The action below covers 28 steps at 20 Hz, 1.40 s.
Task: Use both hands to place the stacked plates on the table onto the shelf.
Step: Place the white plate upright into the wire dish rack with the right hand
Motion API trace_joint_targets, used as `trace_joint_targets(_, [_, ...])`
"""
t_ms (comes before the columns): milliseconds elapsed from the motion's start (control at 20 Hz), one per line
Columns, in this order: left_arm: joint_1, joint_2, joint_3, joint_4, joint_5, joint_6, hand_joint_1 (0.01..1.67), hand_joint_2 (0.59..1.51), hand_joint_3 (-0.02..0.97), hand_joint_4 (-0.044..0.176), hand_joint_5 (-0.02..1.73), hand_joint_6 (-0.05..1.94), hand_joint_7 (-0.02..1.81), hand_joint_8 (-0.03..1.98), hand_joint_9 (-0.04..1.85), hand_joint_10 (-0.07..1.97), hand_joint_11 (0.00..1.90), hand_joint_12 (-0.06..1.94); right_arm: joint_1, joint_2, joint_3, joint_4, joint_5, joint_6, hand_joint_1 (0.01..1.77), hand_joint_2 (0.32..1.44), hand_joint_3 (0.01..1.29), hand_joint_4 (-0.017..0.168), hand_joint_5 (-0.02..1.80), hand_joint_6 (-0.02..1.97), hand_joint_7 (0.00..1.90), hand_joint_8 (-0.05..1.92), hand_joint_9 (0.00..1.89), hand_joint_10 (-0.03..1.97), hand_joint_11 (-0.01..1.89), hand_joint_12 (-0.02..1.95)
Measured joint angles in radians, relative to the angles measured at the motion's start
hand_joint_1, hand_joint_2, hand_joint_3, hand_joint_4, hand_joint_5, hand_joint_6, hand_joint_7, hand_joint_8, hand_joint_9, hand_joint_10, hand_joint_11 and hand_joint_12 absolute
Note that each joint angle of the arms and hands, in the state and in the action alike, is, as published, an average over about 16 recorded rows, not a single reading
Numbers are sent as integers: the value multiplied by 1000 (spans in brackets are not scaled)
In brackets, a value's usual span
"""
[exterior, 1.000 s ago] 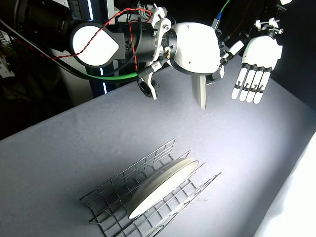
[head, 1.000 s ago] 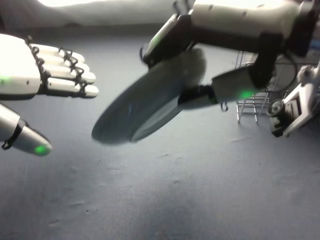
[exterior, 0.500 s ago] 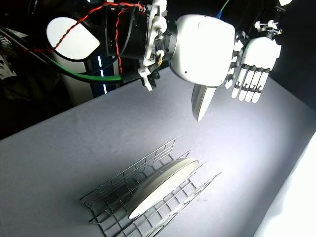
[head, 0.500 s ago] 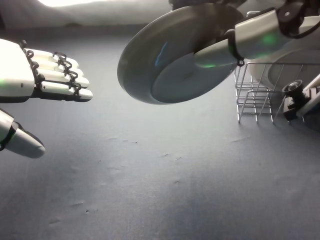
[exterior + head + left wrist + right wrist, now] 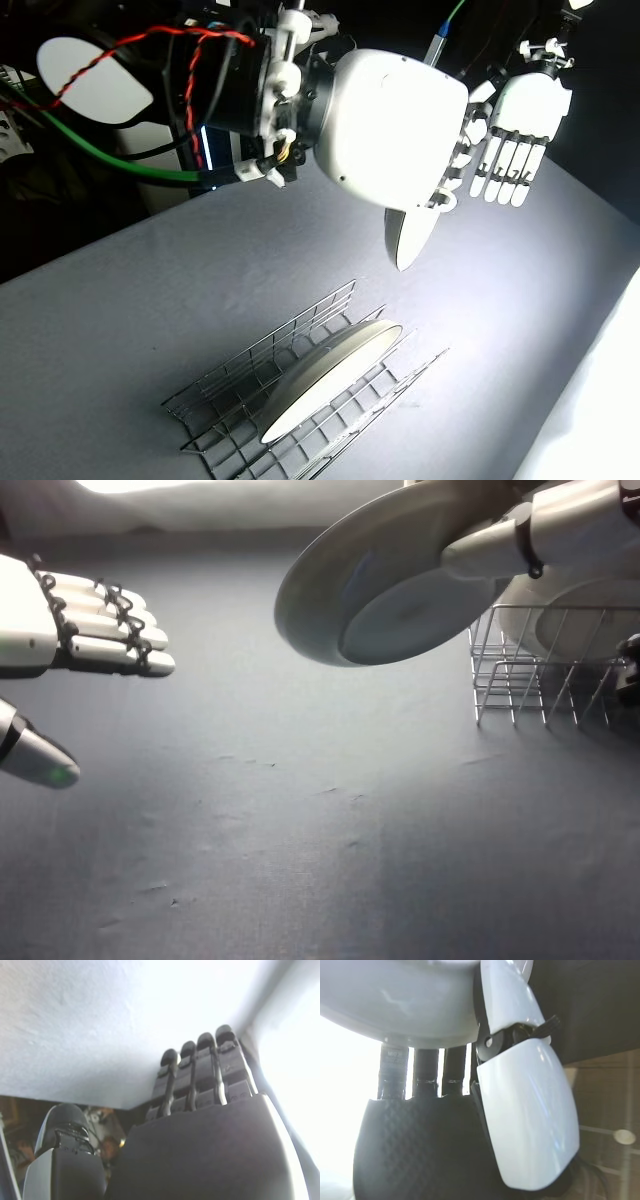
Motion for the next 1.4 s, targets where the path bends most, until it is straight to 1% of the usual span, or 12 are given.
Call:
trace_joint_targets(350, [-30, 0, 6, 25, -11, -18, 15, 1088, 15, 7, 53, 9, 25, 2, 20, 3, 20, 9, 1, 43, 10, 43, -22, -2, 1368, 1072, 13, -9, 814, 1096, 952, 1005, 926, 1128, 836, 1313])
trace_joint_targets(800, [-43, -1, -7, 61, -18, -37, 14, 1090, 15, 7, 56, 9, 25, 2, 19, 2, 20, 10, -18, 108, 14, 59, -31, -6, 1368, 1071, 13, -9, 818, 1095, 962, 979, 920, 1150, 836, 1314])
trace_joint_targets(1100, [-43, -1, -21, 71, -19, -42, 14, 1090, 15, 6, 58, 9, 31, 2, 18, 3, 19, 10, -61, 144, 14, 41, -21, -7, 1368, 1071, 13, -9, 825, 1095, 962, 971, 913, 1172, 836, 1307])
trace_joint_targets(1400, [-44, -1, -30, 74, -18, -44, 14, 1091, 14, 6, 57, 9, 27, 2, 19, 2, 18, 11, -129, 162, 22, 2, 12, -9, 1369, 1071, 13, -9, 833, 1094, 961, 976, 907, 1186, 834, 1294])
